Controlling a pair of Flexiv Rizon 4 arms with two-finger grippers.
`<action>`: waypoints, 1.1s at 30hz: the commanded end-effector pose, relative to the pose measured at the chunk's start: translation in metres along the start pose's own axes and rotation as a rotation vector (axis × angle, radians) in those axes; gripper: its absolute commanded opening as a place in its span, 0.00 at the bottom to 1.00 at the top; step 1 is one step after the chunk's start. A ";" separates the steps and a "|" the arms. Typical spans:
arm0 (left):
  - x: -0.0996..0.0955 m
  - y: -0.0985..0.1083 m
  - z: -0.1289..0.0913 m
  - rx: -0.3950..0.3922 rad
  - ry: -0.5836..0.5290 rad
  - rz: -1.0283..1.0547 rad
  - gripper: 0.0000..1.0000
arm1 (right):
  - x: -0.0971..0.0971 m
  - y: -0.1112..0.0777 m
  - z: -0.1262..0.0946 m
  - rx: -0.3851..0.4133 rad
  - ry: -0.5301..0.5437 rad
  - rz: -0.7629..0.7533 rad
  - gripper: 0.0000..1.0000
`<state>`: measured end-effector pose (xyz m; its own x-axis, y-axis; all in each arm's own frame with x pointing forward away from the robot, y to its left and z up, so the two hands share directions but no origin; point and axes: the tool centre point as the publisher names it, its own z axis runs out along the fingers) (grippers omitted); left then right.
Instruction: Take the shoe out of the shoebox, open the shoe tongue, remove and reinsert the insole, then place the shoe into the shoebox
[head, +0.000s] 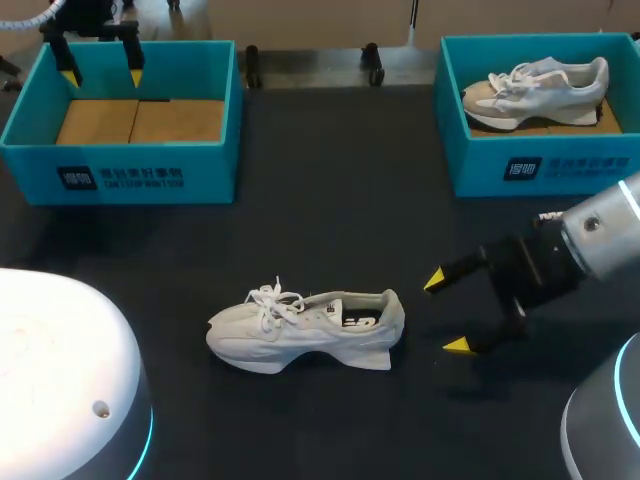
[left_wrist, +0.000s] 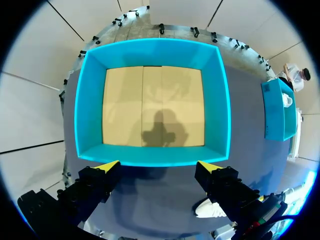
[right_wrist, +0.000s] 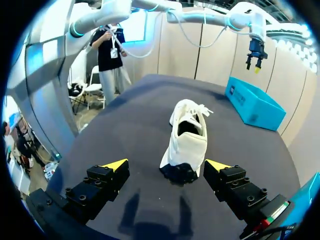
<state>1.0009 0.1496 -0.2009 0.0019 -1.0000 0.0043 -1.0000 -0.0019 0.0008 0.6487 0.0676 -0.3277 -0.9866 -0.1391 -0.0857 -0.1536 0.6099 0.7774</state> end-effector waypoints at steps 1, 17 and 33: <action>0.000 0.000 0.000 0.000 -0.002 0.001 1.00 | 0.003 0.001 0.000 0.004 -0.009 -0.001 1.00; 0.000 0.000 0.000 0.000 -0.002 0.001 1.00 | 0.004 -0.069 -0.013 -0.210 -0.088 0.038 1.00; 0.000 0.000 0.000 0.000 -0.002 0.001 1.00 | 0.002 -0.081 -0.011 -0.233 -0.121 0.082 1.00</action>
<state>1.0009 0.1495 -0.2010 0.0017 -1.0000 0.0044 -1.0000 -0.0017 0.0009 0.6603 0.0116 -0.3747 -0.9963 -0.0239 -0.0831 -0.0852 0.4345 0.8966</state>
